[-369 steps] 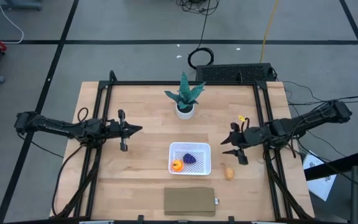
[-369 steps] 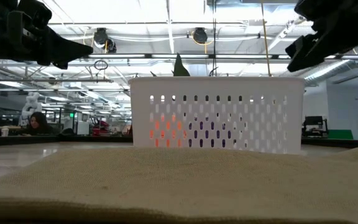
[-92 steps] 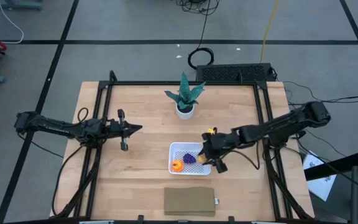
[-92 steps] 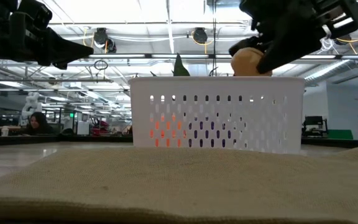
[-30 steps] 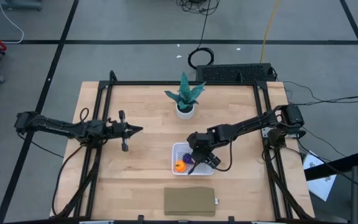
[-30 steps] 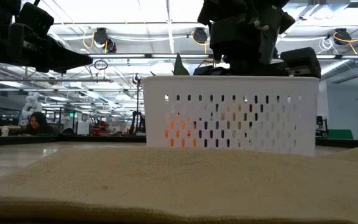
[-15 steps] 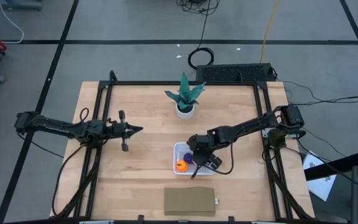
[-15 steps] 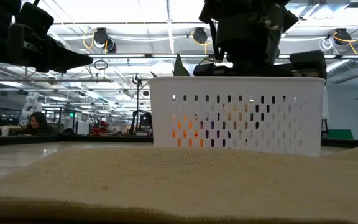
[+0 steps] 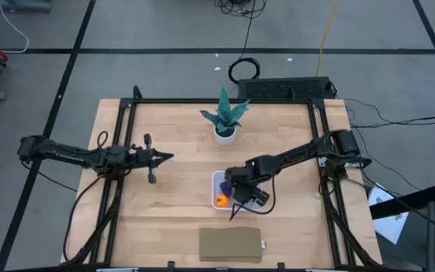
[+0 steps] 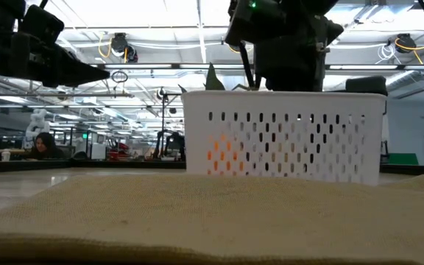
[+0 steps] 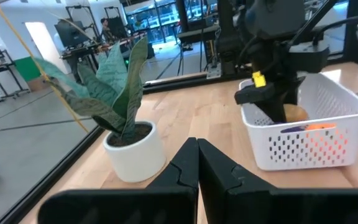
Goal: Pick and placing Produce into tupperware
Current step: Put the brown potato into the white basket, then adjust the white basket
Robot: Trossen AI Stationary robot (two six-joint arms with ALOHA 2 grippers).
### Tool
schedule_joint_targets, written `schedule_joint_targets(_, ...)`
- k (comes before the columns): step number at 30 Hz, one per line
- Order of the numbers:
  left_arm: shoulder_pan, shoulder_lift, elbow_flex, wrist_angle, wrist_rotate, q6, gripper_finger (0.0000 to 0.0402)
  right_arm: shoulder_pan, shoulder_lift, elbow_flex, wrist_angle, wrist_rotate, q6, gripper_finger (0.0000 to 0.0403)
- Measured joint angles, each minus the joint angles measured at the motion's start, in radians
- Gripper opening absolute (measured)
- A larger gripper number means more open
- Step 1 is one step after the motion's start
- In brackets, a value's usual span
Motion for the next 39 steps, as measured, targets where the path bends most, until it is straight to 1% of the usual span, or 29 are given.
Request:
schedule_joint_targets(4,0.000,0.000,0.000,-0.024,-0.009,-0.001,0.0001,0.003,0.000,0.028,-0.030,0.018,0.013,0.0204)
schedule_joint_targets(10,0.000,0.000,0.000,-0.046,-0.009,-0.004,0.0001,0.010,-0.001,0.073,-0.082,0.079,0.020,0.0225)
schedule_joint_targets(19,0.000,0.000,0.000,-0.047,-0.009,-0.016,0.0001,0.014,-0.001,0.074,-0.085,0.074,0.063,0.0250)
schedule_joint_targets(23,0.000,0.000,0.000,-0.039,-0.008,-0.024,0.0001,0.015,-0.026,0.074,-0.093,0.092,0.102,0.0251)
schedule_joint_targets(31,0.000,0.000,0.000,-0.026,-0.008,-0.026,0.0001,0.014,-0.116,0.074,-0.085,0.094,0.154,0.0251)
schedule_joint_targets(34,0.000,0.000,0.000,-0.026,-0.008,-0.027,0.0001,0.014,-0.150,0.075,-0.084,0.099,0.199,0.0251)
schedule_joint_targets(37,0.000,0.000,0.000,-0.026,-0.007,-0.030,0.0001,0.014,-0.187,0.075,-0.085,0.153,0.238,0.0247)
schedule_joint_targets(39,0.000,0.000,0.000,-0.026,-0.005,-0.030,0.0001,0.014,-0.212,0.075,-0.087,0.196,0.257,0.0236)
